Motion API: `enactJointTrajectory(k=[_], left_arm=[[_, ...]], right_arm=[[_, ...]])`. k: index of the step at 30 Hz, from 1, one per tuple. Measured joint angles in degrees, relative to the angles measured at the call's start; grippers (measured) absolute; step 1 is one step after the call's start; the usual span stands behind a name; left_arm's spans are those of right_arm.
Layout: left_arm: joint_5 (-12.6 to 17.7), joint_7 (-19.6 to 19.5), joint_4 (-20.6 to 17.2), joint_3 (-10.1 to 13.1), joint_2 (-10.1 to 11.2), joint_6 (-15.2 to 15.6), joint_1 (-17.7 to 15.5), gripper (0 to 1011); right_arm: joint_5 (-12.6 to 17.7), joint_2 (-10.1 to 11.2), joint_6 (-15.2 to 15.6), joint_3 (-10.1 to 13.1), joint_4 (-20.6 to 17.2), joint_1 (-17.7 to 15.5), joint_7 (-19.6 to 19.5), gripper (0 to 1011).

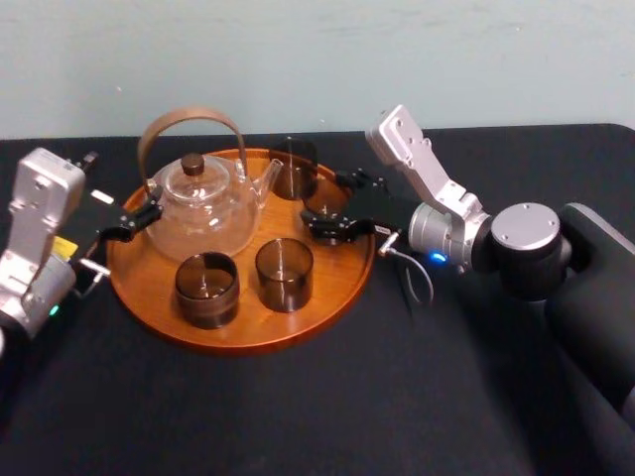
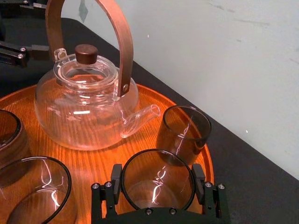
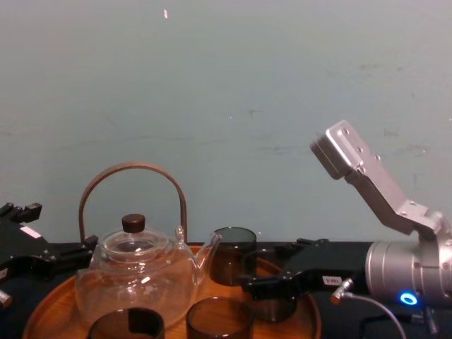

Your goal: Pick up the glass from the table and place it on the tray.

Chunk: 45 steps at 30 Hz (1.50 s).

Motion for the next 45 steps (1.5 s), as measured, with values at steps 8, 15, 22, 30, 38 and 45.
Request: enactJointTrajectory(k=[8, 15, 22, 30, 38, 45], left_arm=[[0.00, 0.00, 0.00, 0.00, 0.00, 0.00, 0.00, 1009], [0.00, 0.00, 0.00, 0.00, 0.00, 0.00, 0.00, 1009], [0.00, 0.00, 0.00, 0.00, 0.00, 0.00, 0.00, 1010], [0.00, 0.00, 0.00, 0.00, 0.00, 0.00, 0.00, 1009], [0.00, 0.00, 0.00, 0.00, 0.00, 0.00, 0.00, 1010], [0.00, 0.00, 0.00, 0.00, 0.00, 0.00, 0.00, 1009]], right_arm=[[-0.24, -0.23, -0.78, 0.09, 0.76, -0.13, -0.05, 918], [-0.67, -0.80, -1.51, 0.30, 1.65, -0.24, -0.86, 918], [-0.68, -0.73, -1.50, 0.31, 1.60, -0.24, -0.83, 918], [-0.67, -0.69, -1.45, 0.28, 1.53, -0.24, -0.81, 1002], [-0.34, -0.32, -0.73, 0.50, 1.01, -0.48, -0.10, 1003], [-0.30, 1.68, 2.87, 0.74, -3.02, -1.71, 0.09, 1002]])
